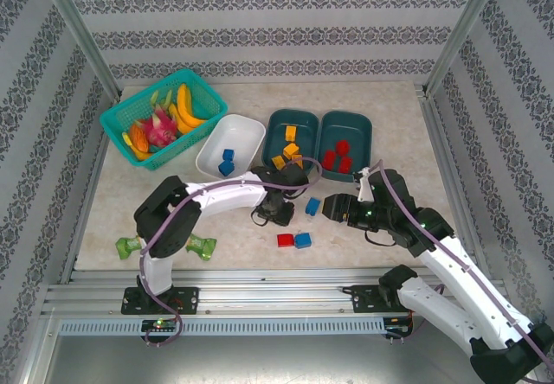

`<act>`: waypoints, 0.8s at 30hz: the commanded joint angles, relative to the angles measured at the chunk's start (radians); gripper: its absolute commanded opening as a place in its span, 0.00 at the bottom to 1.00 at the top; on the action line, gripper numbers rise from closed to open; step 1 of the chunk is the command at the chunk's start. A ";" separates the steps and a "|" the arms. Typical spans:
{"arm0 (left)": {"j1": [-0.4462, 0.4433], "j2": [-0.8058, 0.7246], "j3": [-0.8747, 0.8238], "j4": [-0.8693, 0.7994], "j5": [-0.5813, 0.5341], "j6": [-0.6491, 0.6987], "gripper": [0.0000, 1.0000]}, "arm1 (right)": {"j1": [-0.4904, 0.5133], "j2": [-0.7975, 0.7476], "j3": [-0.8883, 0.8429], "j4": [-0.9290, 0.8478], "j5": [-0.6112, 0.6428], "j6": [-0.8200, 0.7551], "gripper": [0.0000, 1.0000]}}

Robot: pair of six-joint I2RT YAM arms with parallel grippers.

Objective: Sort the legos into containers by color

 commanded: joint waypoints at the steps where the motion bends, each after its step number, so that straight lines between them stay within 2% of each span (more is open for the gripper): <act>1: 0.036 -0.152 0.012 -0.130 -0.060 -0.019 0.19 | -0.006 0.019 0.040 0.061 -0.042 -0.027 0.65; 4: 0.114 -0.228 0.027 -0.172 -0.060 -0.015 0.19 | 0.019 0.058 0.067 0.144 -0.043 -0.047 0.65; 7: 0.235 -0.240 0.062 -0.181 -0.026 0.005 0.19 | 0.076 0.127 0.108 0.234 -0.010 -0.075 0.66; 13: 0.439 -0.090 0.211 -0.182 0.038 0.072 0.19 | 0.158 0.322 0.238 0.336 0.018 -0.101 0.66; 17: 0.517 0.066 0.328 -0.192 0.070 0.107 0.19 | 0.179 0.406 0.310 0.343 0.032 -0.109 0.66; 24: 0.565 0.238 0.459 -0.192 0.119 0.126 0.21 | 0.184 0.454 0.349 0.349 0.048 -0.111 0.66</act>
